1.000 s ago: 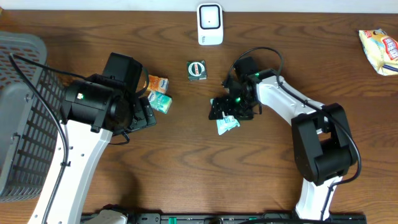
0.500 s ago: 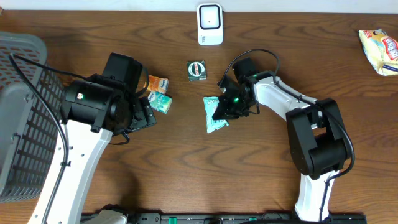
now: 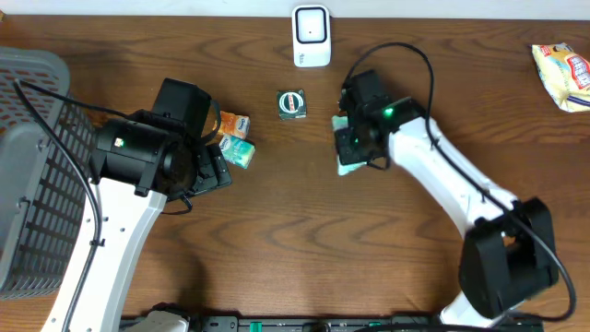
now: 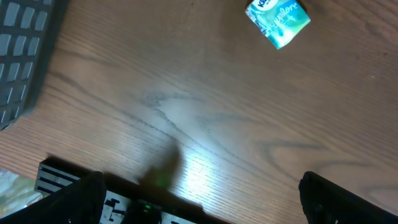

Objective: Scan the item barcode

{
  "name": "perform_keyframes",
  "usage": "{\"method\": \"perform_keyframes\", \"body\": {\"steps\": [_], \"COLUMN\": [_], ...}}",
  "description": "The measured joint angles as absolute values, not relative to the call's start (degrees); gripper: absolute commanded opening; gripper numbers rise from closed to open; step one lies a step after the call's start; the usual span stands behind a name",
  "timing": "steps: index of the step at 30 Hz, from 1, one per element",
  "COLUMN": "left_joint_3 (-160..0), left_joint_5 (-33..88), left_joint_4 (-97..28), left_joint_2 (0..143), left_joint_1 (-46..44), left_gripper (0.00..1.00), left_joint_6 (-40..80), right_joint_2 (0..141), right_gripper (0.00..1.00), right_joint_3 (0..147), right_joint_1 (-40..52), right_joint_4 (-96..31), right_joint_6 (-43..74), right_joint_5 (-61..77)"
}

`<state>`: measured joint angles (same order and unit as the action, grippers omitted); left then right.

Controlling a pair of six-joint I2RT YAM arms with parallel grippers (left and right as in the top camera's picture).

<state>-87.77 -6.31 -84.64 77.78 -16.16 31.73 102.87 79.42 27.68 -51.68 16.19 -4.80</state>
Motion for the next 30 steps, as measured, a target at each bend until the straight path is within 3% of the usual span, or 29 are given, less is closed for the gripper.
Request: {"method": "perform_keyframes", "body": {"steps": [8,19,21,24,30], "left_joint_3": [-87.8,-87.8,-87.8,-87.8,-87.8], "left_joint_5": [-6.3,-6.3,-6.3,-6.3,-6.3], "left_joint_4": [-84.6,-84.6,-84.6,-84.6,-84.6], "left_joint_2": [77.8,77.8,77.8,77.8,77.8], "left_joint_1": [-16.2,-16.2,-16.2,-16.2,-16.2], "left_gripper": [0.98,0.98,0.97,0.98,0.97], "left_joint_6": [31.7,31.7,31.7,31.7,31.7], "right_joint_2": [107.4,116.4,117.0,117.2,117.2], "right_gripper": [0.01,0.01,0.06,0.24,0.34], "right_joint_3": [79.4,79.4,79.3,79.3,79.3], "right_joint_1": [34.3,36.2,37.1,38.9,42.7], "right_joint_4": [-58.9,-59.7,-59.5,-59.1,-58.3], "right_joint_6": [23.0,24.2,24.3,24.8,25.0], "right_joint_5": [-31.7,-36.1,-35.0,-32.7,-29.8]}}
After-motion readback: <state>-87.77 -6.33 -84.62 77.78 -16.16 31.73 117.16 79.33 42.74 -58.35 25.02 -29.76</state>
